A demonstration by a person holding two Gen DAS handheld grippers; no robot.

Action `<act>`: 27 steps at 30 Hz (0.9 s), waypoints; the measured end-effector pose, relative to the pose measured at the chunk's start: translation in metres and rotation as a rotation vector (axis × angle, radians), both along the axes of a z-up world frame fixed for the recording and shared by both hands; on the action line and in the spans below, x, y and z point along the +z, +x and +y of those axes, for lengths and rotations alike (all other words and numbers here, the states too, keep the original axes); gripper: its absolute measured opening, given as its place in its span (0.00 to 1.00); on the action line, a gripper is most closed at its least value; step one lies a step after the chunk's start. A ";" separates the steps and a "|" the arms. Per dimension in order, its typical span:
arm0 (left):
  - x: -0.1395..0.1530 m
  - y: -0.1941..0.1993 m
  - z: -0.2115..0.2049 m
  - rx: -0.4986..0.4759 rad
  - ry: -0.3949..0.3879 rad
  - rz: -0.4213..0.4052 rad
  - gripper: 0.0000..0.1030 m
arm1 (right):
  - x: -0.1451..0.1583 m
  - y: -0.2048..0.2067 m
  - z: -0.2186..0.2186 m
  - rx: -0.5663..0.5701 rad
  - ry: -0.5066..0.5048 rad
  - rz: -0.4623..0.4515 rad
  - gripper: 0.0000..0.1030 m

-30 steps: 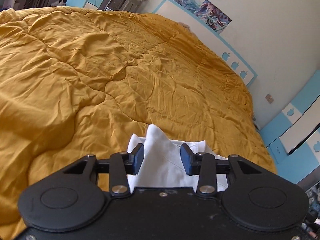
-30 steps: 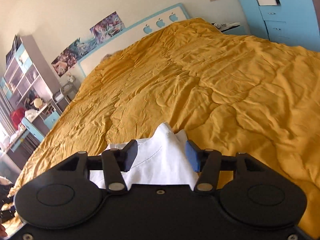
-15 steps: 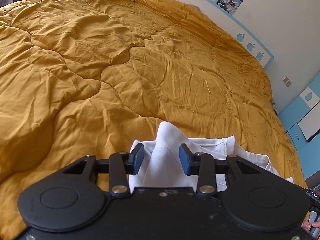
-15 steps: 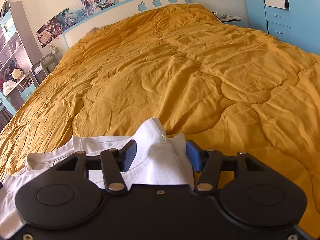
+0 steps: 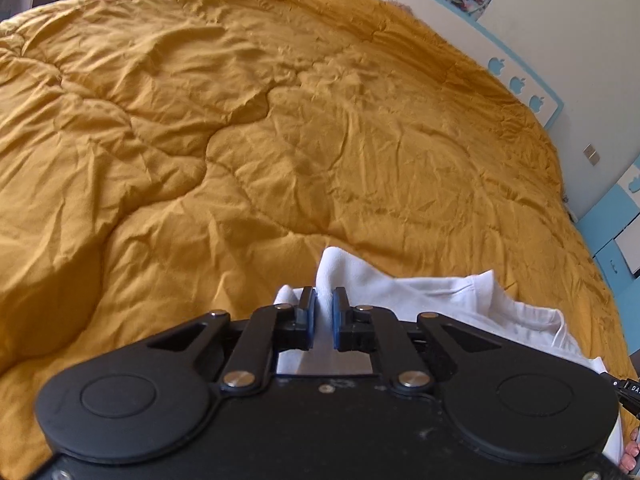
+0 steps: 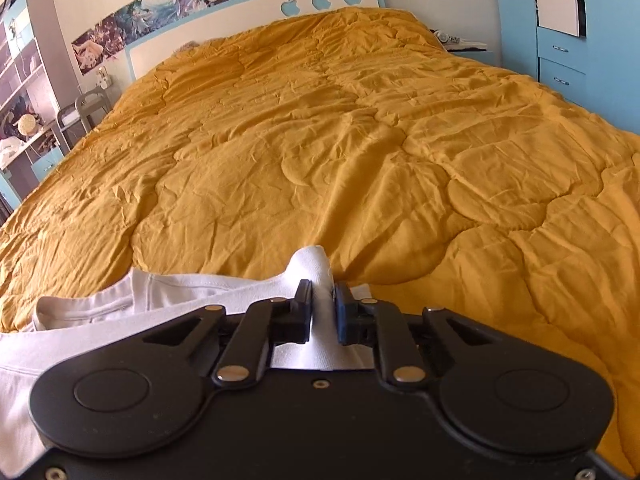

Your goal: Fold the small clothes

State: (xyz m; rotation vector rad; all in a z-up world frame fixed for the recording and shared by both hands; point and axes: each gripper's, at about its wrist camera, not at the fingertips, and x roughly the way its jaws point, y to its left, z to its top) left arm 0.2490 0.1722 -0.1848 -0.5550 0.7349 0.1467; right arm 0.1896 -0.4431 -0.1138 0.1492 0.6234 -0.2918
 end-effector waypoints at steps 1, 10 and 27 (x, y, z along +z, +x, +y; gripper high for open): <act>-0.005 0.003 0.001 -0.008 -0.011 0.016 0.08 | -0.004 0.002 -0.001 -0.005 0.004 0.010 0.12; 0.032 -0.041 0.012 -0.043 -0.039 -0.070 0.33 | 0.035 -0.058 -0.011 0.063 0.157 -0.083 0.40; 0.024 -0.230 0.022 -0.042 -0.277 -0.034 0.44 | 0.013 -0.204 -0.038 0.172 0.307 0.039 0.48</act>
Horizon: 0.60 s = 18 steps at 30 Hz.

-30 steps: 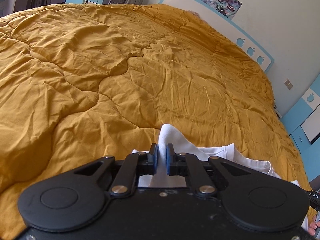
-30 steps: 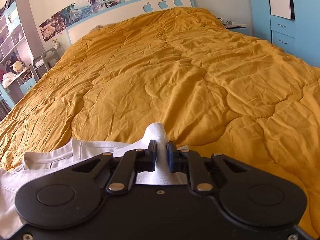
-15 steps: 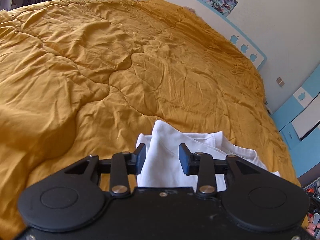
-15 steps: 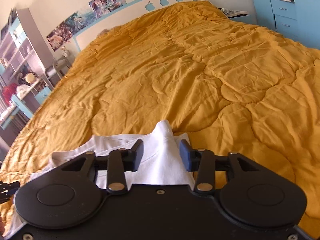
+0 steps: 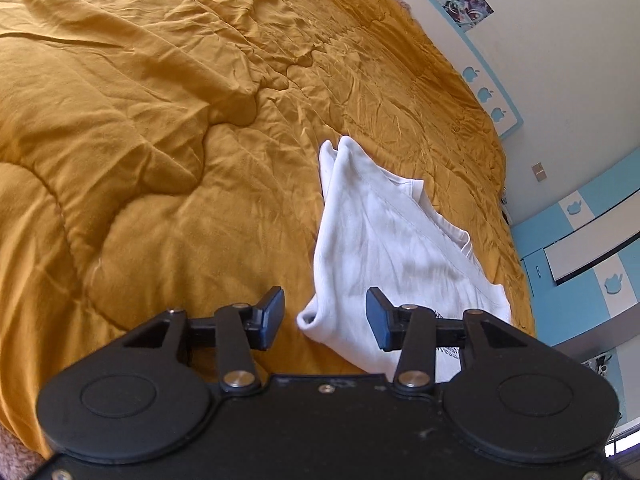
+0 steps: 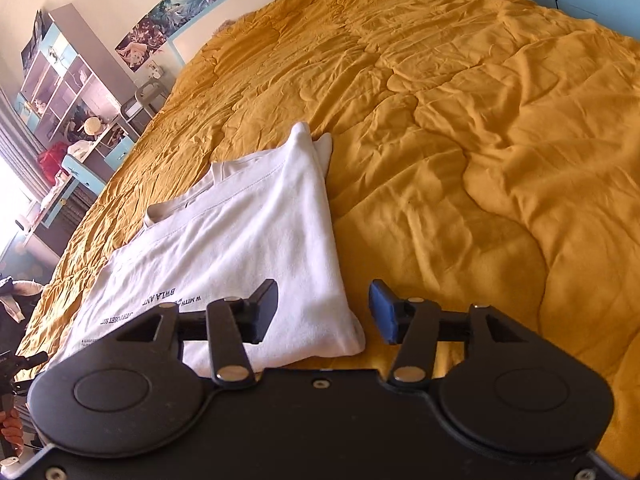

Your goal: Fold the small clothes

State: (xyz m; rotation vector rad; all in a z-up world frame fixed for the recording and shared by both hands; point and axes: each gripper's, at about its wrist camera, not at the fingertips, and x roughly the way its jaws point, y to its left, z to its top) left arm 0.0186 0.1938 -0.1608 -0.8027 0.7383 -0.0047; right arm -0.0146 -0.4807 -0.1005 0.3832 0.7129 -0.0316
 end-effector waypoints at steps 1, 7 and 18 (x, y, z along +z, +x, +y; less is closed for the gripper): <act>-0.001 0.002 -0.001 -0.006 0.002 0.000 0.44 | -0.001 0.001 0.001 0.003 0.001 0.005 0.40; -0.005 0.016 -0.010 -0.046 0.025 0.006 0.10 | 0.003 0.001 0.010 0.011 -0.091 0.021 0.16; 0.005 0.001 -0.001 -0.007 -0.005 -0.031 0.07 | 0.020 -0.017 0.012 -0.021 -0.110 -0.002 0.03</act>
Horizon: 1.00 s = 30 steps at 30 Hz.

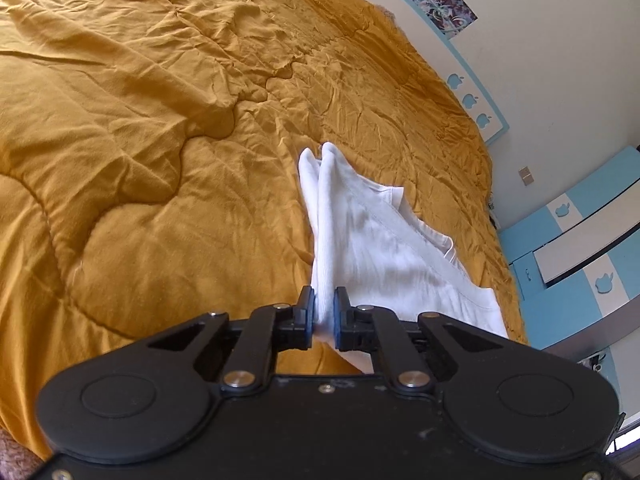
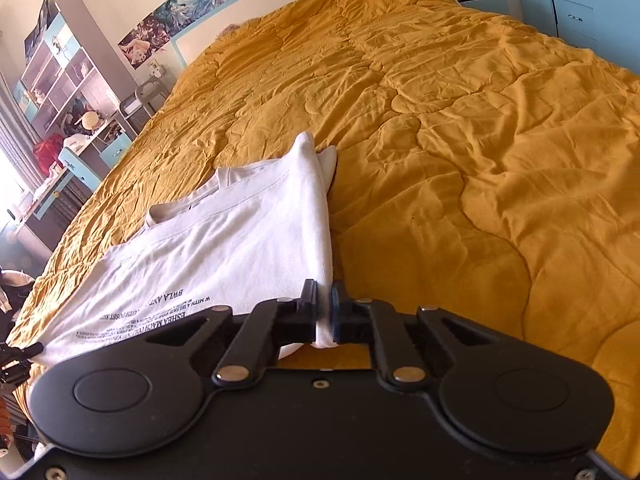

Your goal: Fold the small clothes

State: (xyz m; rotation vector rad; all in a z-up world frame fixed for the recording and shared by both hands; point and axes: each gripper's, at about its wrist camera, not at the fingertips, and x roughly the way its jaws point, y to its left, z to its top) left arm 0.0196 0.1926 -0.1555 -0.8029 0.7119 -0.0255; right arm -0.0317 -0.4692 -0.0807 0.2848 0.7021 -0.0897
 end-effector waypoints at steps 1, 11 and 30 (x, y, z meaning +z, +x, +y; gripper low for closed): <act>-0.009 0.002 0.002 0.004 -0.006 0.031 0.07 | -0.007 0.001 -0.003 -0.004 -0.004 0.028 0.03; 0.010 0.000 0.002 -0.039 0.108 0.010 0.44 | -0.007 -0.007 -0.001 -0.081 -0.028 0.011 0.32; 0.008 0.087 -0.091 -0.194 0.307 0.119 0.53 | -0.011 0.211 0.169 0.181 -0.114 -0.071 0.32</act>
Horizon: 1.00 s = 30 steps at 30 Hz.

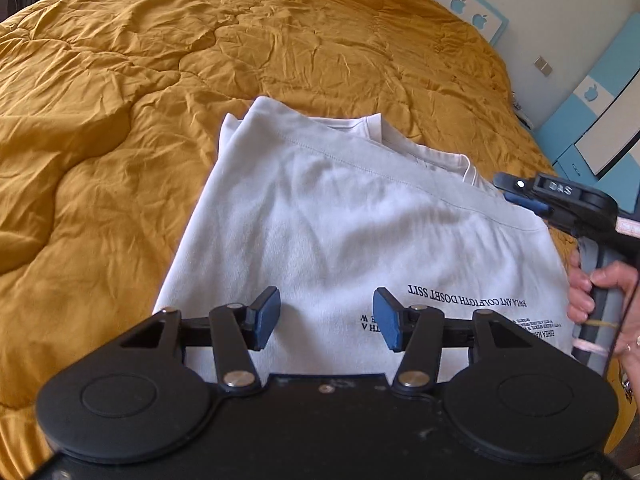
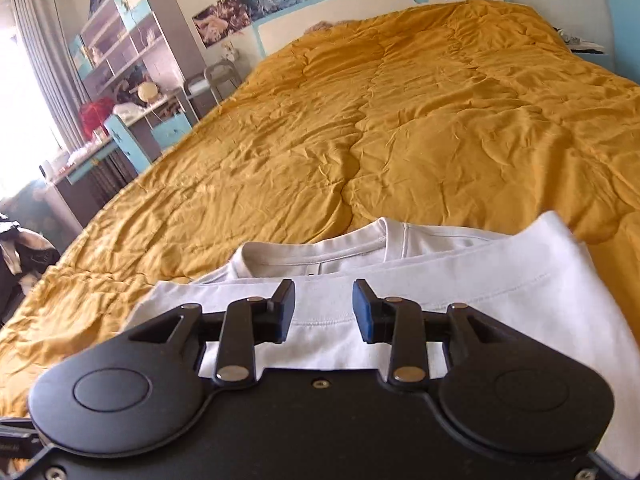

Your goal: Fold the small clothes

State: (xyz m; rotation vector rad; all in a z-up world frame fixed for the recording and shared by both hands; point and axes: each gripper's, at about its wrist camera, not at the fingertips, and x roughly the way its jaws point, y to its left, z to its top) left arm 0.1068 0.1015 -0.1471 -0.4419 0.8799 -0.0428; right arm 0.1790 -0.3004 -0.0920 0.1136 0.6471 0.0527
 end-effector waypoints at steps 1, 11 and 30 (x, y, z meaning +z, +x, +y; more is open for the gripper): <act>-0.002 0.000 0.001 0.002 -0.002 0.000 0.53 | -0.006 0.013 0.004 -0.024 -0.030 0.016 0.32; -0.008 0.006 0.008 0.007 -0.041 0.011 0.54 | -0.044 0.074 0.014 -0.098 -0.158 0.112 0.33; -0.010 0.007 0.008 -0.009 -0.042 0.002 0.56 | -0.041 -0.006 0.037 0.054 -0.277 0.107 0.41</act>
